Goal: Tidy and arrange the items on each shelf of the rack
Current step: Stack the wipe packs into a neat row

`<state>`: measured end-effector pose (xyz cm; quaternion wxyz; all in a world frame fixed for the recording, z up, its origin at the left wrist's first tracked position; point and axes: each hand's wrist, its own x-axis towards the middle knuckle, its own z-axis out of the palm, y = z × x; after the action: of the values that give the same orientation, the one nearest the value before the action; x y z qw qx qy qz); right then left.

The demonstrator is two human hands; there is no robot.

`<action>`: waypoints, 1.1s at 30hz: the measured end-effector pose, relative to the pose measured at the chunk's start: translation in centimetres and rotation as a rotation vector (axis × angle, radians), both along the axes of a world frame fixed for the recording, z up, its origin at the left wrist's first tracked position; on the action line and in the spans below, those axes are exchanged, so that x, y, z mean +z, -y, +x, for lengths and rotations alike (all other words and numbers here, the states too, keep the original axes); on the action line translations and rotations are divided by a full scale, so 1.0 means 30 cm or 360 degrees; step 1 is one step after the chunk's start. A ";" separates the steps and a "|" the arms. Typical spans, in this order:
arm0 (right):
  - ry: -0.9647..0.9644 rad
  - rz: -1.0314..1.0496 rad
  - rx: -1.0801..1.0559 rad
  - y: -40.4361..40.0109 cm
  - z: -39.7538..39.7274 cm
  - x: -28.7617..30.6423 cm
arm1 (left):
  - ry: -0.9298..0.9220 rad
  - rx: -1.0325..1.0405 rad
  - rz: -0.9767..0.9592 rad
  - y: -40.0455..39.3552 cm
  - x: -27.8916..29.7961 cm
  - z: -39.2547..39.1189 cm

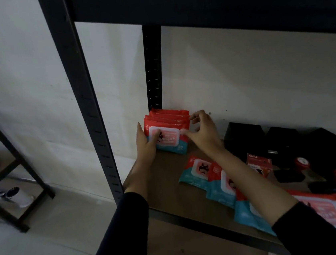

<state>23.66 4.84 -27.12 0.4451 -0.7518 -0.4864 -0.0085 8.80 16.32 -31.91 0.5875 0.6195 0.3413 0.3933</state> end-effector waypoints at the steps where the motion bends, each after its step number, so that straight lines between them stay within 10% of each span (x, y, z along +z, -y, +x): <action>1: -0.0046 -0.0049 0.0034 0.024 0.016 0.024 | -0.0069 0.0093 0.0044 0.003 0.001 0.003; 6: -0.0211 -0.1027 0.0305 0.201 0.117 0.122 | -0.0207 0.0608 0.0614 0.144 0.067 0.003; 12: -0.0209 -0.1455 0.0412 0.387 0.146 0.149 | -0.0777 -0.0389 0.0021 0.295 0.073 0.016; 18: -0.0277 -0.1212 0.0340 0.428 0.133 0.090 | -0.1152 -0.0573 0.0127 0.302 0.080 0.070; 33: -0.0521 -0.0744 0.0620 0.405 0.106 0.128 | -0.0596 -0.0200 0.0093 0.263 0.102 -0.112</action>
<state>26.85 -7.31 -23.28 0.3262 -0.7178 -0.5319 0.3090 5.45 8.44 -28.84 0.5188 0.7188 0.3937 0.2434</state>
